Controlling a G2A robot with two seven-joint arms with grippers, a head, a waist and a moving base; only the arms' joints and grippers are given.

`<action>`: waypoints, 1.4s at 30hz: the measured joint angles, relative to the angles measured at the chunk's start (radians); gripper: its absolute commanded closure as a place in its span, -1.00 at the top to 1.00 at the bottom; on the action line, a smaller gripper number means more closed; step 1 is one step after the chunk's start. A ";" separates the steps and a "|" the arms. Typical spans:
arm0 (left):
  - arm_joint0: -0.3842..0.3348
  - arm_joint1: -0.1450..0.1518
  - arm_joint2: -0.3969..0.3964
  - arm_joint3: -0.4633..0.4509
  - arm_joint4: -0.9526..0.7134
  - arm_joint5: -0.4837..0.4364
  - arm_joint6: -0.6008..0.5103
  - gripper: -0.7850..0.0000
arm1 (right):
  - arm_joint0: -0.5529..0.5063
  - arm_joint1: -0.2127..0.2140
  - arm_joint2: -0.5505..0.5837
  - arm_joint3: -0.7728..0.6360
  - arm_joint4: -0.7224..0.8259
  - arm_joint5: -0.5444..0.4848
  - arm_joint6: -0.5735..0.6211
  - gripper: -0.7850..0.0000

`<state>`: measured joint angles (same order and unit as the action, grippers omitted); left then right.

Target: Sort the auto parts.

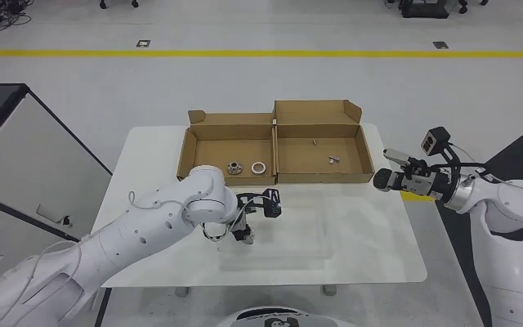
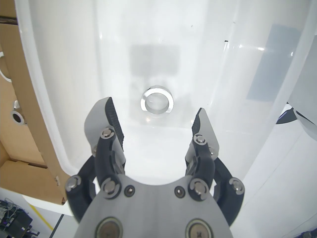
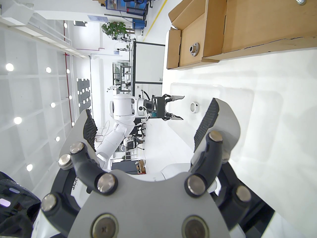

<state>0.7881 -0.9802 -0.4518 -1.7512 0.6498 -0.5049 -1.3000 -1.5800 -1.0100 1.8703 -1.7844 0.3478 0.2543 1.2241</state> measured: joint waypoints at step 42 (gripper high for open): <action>-0.072 -0.122 0.150 0.168 0.111 0.020 -0.035 -0.03 | 0.000 0.000 0.000 0.000 0.000 0.000 0.000 1.00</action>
<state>0.7159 -1.1027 -0.3021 -1.5834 0.7613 -0.4849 -1.3352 -1.5800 -1.0100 1.8703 -1.7844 0.3478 0.2543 1.2241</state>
